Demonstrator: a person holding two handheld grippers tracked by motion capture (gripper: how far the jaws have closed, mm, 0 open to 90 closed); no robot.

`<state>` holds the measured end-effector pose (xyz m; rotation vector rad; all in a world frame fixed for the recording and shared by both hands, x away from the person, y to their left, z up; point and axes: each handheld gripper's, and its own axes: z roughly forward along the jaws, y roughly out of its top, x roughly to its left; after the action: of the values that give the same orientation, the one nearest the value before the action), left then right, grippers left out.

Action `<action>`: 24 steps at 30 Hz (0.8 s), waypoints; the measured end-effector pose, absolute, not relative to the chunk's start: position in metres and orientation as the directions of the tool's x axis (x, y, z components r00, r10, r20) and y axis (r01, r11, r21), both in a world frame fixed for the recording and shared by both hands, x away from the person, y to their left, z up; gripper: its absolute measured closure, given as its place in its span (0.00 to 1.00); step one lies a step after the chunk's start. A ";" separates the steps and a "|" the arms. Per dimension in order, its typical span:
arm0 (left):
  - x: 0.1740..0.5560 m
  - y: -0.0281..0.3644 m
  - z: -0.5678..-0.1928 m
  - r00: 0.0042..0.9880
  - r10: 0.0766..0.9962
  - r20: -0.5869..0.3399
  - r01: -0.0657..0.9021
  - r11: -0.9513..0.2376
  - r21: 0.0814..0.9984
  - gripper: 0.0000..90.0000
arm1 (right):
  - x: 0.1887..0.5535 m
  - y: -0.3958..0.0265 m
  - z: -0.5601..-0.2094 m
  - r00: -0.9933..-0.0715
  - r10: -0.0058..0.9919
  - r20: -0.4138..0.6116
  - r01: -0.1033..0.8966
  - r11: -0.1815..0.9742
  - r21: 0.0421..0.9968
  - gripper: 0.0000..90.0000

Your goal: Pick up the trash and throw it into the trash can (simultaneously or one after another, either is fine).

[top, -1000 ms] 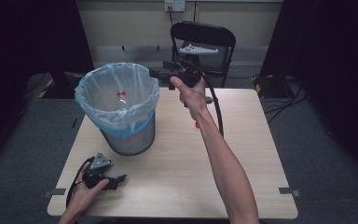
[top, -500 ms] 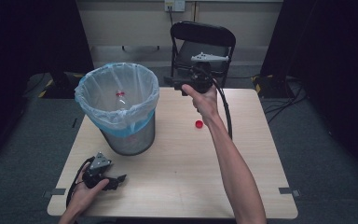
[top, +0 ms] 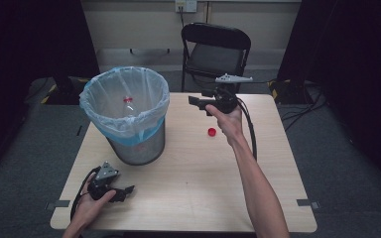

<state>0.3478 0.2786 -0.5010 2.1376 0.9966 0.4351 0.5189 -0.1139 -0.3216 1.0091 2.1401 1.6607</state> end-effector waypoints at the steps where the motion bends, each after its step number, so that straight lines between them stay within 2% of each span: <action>1: 0.348 0.279 -0.501 0.643 0.766 0.000 0.520 -0.436 0.734 0.12 | 0.517 -0.116 -0.326 -0.726 0.653 0.214 0.374 0.114 0.920 0.35; 11: 0.348 0.279 -0.501 0.643 0.766 -0.001 0.520 -0.436 0.734 0.12 | 0.516 -0.125 -0.361 -0.717 0.672 0.186 0.417 0.198 0.887 0.43; 14: 0.348 0.279 -0.501 0.643 0.766 -0.001 0.520 -0.436 0.734 0.12 | 0.515 -0.127 -0.376 -0.709 0.691 0.143 0.421 0.251 0.871 0.47; 22: 0.348 0.279 -0.501 0.644 0.765 -0.002 0.520 -0.436 0.734 0.12 | 0.518 -0.136 -0.403 -0.678 0.719 0.149 0.464 0.263 0.846 0.45; 24: 0.348 0.279 -0.501 0.644 0.765 -0.002 0.521 -0.436 0.734 0.12 | 0.520 -0.136 -0.408 -0.661 0.741 0.119 0.477 0.293 0.829 0.45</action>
<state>0.3479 0.2786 -0.5010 2.1372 0.9959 0.4327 0.5198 -0.1358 -0.4076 1.1091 2.2777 1.3054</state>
